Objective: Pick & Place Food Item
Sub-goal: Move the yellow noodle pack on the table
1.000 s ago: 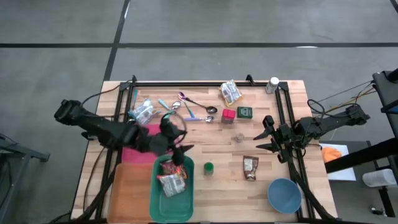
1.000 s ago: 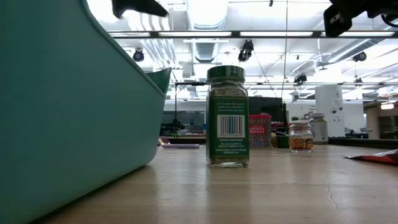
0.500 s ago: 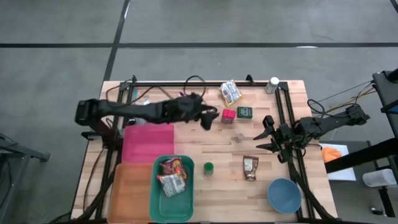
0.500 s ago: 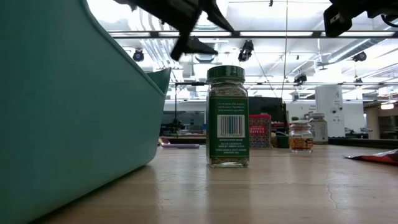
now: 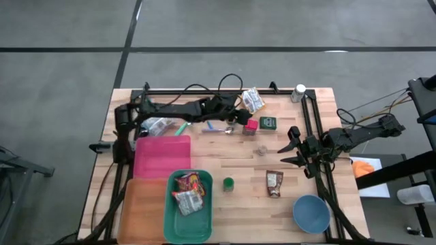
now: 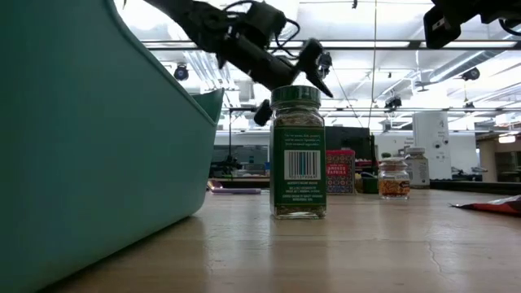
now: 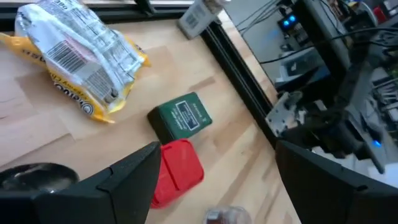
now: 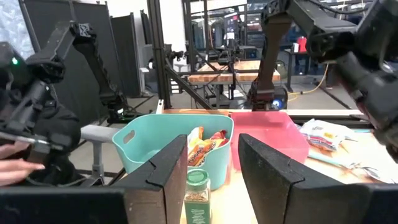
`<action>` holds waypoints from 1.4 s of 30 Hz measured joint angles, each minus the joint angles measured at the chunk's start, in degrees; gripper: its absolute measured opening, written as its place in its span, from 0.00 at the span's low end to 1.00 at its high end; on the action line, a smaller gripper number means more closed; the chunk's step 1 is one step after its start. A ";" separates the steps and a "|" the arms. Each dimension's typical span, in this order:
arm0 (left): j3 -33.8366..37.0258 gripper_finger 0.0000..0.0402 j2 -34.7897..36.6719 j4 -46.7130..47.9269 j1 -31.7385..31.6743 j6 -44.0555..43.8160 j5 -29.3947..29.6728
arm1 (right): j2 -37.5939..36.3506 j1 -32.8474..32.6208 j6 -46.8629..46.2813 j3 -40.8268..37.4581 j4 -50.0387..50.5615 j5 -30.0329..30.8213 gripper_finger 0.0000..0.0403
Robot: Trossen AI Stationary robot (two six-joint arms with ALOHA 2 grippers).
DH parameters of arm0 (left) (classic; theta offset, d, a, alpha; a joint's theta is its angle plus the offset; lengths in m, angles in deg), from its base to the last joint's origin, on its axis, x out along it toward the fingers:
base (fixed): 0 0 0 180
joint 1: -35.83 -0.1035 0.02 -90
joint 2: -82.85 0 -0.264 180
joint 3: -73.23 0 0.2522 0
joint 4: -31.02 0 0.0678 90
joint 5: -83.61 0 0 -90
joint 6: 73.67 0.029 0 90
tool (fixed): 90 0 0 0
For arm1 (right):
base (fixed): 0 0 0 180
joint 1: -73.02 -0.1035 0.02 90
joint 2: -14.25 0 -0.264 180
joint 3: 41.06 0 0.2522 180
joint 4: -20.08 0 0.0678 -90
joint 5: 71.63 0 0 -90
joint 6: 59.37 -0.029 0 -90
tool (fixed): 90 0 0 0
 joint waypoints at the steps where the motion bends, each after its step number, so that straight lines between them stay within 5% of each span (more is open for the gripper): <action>1: -0.11 0.79 -0.67 -0.07 -0.02 -0.85 0.64 | 0.02 -0.02 0.00 0.00 0.00 0.00 0.35; 12: -8.66 0.79 -9.43 -2.55 -2.17 -4.35 5.11 | 0.02 0.00 0.00 0.00 0.02 0.00 0.35; 26: -28.06 0.79 -23.71 4.01 -4.32 0.68 0.33 | 0.44 -0.02 0.00 0.00 0.00 0.00 0.35; 42: -28.76 0.79 -26.84 3.98 -5.98 -1.67 -1.77 | 0.87 0.00 0.00 0.00 0.10 0.00 0.35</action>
